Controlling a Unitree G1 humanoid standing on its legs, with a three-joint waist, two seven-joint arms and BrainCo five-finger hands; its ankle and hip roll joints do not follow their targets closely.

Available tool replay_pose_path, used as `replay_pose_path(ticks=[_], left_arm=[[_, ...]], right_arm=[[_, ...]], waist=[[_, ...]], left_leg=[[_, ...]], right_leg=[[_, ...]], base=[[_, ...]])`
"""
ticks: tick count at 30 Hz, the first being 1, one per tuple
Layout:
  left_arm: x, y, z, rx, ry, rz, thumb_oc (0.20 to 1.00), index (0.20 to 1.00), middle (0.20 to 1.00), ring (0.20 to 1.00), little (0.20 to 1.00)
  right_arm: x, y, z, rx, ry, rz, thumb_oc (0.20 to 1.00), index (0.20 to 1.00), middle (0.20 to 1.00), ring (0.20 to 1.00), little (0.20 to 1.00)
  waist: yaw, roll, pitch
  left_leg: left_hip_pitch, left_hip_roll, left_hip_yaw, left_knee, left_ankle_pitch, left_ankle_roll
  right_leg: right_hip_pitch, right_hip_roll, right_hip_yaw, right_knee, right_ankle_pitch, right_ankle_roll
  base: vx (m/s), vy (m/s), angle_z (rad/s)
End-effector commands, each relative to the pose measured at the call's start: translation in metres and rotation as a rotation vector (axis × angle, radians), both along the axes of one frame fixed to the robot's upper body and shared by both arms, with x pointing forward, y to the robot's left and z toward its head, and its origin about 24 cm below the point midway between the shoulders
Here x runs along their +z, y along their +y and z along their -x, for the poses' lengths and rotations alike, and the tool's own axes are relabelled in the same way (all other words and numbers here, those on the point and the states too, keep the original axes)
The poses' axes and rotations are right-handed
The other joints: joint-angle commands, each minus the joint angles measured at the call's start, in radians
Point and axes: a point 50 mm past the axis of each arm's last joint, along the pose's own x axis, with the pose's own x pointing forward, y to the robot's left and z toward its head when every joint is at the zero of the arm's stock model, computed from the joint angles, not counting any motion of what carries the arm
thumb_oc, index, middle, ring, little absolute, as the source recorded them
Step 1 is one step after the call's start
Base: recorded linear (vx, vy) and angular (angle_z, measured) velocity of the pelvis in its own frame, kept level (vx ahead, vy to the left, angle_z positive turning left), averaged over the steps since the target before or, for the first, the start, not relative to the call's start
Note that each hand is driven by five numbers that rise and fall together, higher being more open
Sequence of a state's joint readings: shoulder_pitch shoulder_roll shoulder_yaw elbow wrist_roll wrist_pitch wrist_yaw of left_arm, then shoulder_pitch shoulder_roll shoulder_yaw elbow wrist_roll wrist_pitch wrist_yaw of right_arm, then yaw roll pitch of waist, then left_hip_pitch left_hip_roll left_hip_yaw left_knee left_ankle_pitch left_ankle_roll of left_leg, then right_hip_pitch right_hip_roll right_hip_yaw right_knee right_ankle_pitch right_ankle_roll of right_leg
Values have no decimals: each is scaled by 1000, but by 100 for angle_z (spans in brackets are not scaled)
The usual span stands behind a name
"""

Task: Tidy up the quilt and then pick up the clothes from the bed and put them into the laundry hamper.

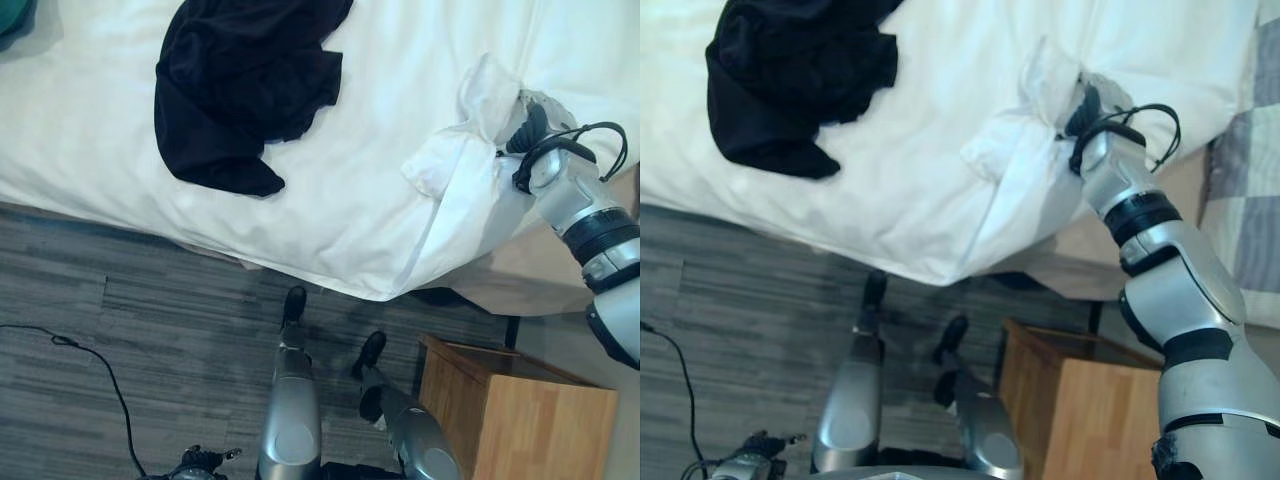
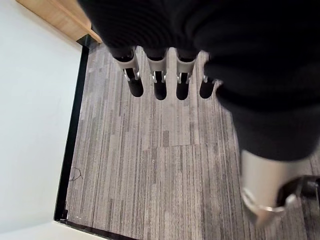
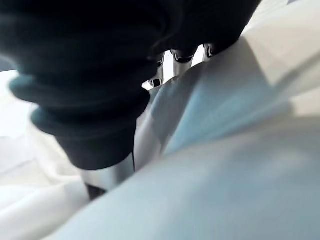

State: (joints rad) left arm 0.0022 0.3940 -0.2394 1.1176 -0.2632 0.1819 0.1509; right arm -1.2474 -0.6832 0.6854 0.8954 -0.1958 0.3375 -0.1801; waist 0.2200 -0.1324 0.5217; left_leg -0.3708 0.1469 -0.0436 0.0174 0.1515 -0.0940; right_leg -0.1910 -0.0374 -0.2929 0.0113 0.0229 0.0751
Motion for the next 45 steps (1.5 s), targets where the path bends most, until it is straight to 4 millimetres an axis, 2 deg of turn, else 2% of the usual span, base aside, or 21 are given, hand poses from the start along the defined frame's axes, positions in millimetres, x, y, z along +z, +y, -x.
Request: replay_pose_path(ticks=[1, 10, 15, 17, 18, 19, 20, 21, 23, 24, 25, 26, 28, 29, 30, 33, 35, 37, 41, 43, 45], left_arm=[[-4, 5, 26, 24, 64, 1, 1000, 1000, 1000, 1000, 1000], [-8, -3, 30, -5, 90, -9, 1000, 1000, 1000, 1000, 1000], [-12, -12, 38, -6, 128, -16, 1000, 1000, 1000, 1000, 1000], [-15, -20, 41, 2, 134, -8, 1000, 1000, 1000, 1000, 1000], [-17, -27, 41, 8, 130, -3, 1000, 1000, 1000, 1000, 1000], [-17, -28, 41, 10, 126, 2, 1000, 1000, 1000, 1000, 1000], [-19, -34, 40, 20, 115, 10, 1000, 1000, 1000, 1000, 1000], [-19, -35, 39, 22, 112, 11, 1000, 1000, 1000, 1000, 1000], [-21, -44, 35, 26, 99, 22, 1000, 1000, 1000, 1000, 1000], [-21, -46, 33, 20, 96, 23, 1000, 1000, 1000, 1000, 1000], [-21, -47, 32, 18, 96, 29, 1000, 1000, 1000, 1000, 1000], [-21, -51, 28, 8, 95, 33, 1000, 1000, 1000, 1000, 1000], [-22, -52, 27, 5, 93, 34, 1000, 1000, 1000, 1000, 1000], [-22, -55, 26, 0, 95, 37, 1000, 1000, 1000, 1000, 1000], [-23, -57, 26, -5, 99, 42, 1000, 1000, 1000, 1000, 1000], [-24, -60, 25, -16, 103, 46, 1000, 1000, 1000, 1000, 1000], [-25, -65, 25, -43, 113, 45, 1000, 1000, 1000, 1000, 1000], [-26, -68, 27, -56, 128, 42, 1000, 1000, 1000, 1000, 1000], [-27, -66, 33, -64, 150, 32, 1000, 1000, 1000, 1000, 1000], [-28, -62, 42, -68, 180, 28, 1000, 1000, 1000, 1000, 1000], [-28, -60, 46, -68, 191, 29, 1000, 1000, 1000, 1000, 1000]], right_arm=[[-5, -29, 6, -120, 45, 24, 200, 200, 200, 200, 200], [13, -15, 10, 45, -328, -287, 200, 200, 200, 200, 200], [-2, -29, 35, 91, -466, -380, 200, 200, 200, 200, 200], [-28, -37, 54, 76, -474, -416, 200, 200, 200, 200, 200], [-53, -42, 70, 50, -459, -447, 200, 200, 200, 200, 200], [-60, -41, 74, 50, -455, -453, 200, 200, 200, 200, 200], [-86, -41, 87, 21, -424, -480, 200, 200, 200, 200, 200], [-93, -42, 90, 7, -417, -502, 200, 200, 200, 200, 200], [-138, -49, 115, -50, -362, -535, 200, 200, 200, 200, 200], [-154, -52, 123, -86, -331, -574, 555, 555, 555, 555, 555], [-166, -53, 128, -113, -314, -588, 1000, 1000, 1000, 1000, 1000], [-195, -55, 138, -201, -237, -696, 1000, 1000, 1000, 1000, 1000], [-203, -56, 140, -223, -211, -712, 1000, 1000, 1000, 1000, 1000], [-243, -62, 157, -388, -146, -816, 1000, 1000, 1000, 1000, 1000], [-261, -64, 165, -479, -113, -881, 1000, 1000, 1000, 1000, 1000], [-290, -70, 184, -648, -59, -969, 1000, 1000, 1000, 1000, 1000], [-315, -79, 210, -866, -45, -1030, 1000, 1000, 1000, 1000, 1000], [-326, -91, 231, -1031, -69, -1053, 1000, 1000, 1000, 1000, 1000], [-329, -111, 257, -1275, -171, -1093, 1000, 1000, 1000, 1000, 1000], [-318, -139, 278, -1380, -273, -1017, 1000, 1000, 1000, 1000, 1000], [-309, -149, 282, -1401, -340, -983, 1000, 1000, 1000, 1000, 1000]], waist=[[-3, 12, -2], [-31, 18, -15], [-94, 23, -47], [-143, 32, -55], [-176, 42, -53], [-186, 44, -54], [-215, 54, -50], [-223, 56, -50], [-264, 77, -42], [-278, 84, -42], [-288, 88, -40], [-311, 95, -37], [-317, 98, -35], [-334, 109, -30], [-339, 114, -28], [-344, 121, -30], [-347, 125, -38], [-345, 122, -50], [-341, 111, -75], [-340, 98, -98], [-340, 92, -108]], left_leg=[[0, 63, -1, 52, -58, -21], [62, 58, 30, 40, -78, -18], [106, 59, 69, 50, -107, -10], [126, 56, 94, 63, -122, -3], [142, 53, 112, 77, -140, 3], [141, 50, 114, 77, -139, 5], [150, 43, 126, 88, -149, 10], [151, 42, 128, 89, -151, 11], [174, 30, 146, 94, -166, 21], [181, 27, 156, 91, -167, 22], [186, 26, 163, 90, -167, 22], [195, 21, 177, 88, -168, 23], [198, 21, 183, 85, -168, 23], [211, 19, 202, 82, -169, 20], [219, 18, 208, 82, -172, 20], [226, 17, 218, 79, -172, 19], [235, 21, 230, 80, -173, 17], [244, 23, 234, 81, -175, 16], [254, 29, 235, 73, -174, 14], [270, 35, 234, 67, -180, 13], [276, 38, 233, 64, -181, 12]], right_leg=[[-44, -79, 43, -37, 82, 80], [1, -82, 88, -57, 78, 84], [24, -88, 139, -47, 66, 94], [29, -93, 171, -36, 61, 98], [35, -97, 197, -26, 54, 101], [31, -99, 204, -24, 55, 102], [32, -104, 229, -14, 51, 104], [31, -105, 234, -12, 50, 104], [33, -115, 265, -7, 49, 108], [30, -119, 275, -6, 49, 109], [29, -121, 282, -3, 49, 109], [24, -129, 294, -2, 52, 107], [23, -131, 296, -3, 52, 105], [25, -138, 298, -5, 51, 99], [29, -141, 300, -6, 50, 97], [33, -146, 297, -9, 51, 92], [40, -149, 293, -12, 52, 87], [52, -149, 287, -18, 55, 85], [61, -146, 284, -29, 60, 87], [77, -140, 277, -35, 62, 92], [83, -138, 275, -37, 63, 94]], base=[[-42, 20, 0], [-31, 26, -4], [-24, 84, -20], [-61, 135, -35], [-58, 123, -34], [-86, 177, -47], [-58, 117, -40], [-72, 132, -43], [-65, 139, -58], [-54, 144, -62], [-62, 115, -47], [-45, 80, -29], [-40, 72, -22], [-41, 105, -14], [-37, 100, -9], [-13, 42, -14], [7, 13, -2], [41, -6, 8], [24, -25, 12], [50, -30, 13], [52, -20, 25]])
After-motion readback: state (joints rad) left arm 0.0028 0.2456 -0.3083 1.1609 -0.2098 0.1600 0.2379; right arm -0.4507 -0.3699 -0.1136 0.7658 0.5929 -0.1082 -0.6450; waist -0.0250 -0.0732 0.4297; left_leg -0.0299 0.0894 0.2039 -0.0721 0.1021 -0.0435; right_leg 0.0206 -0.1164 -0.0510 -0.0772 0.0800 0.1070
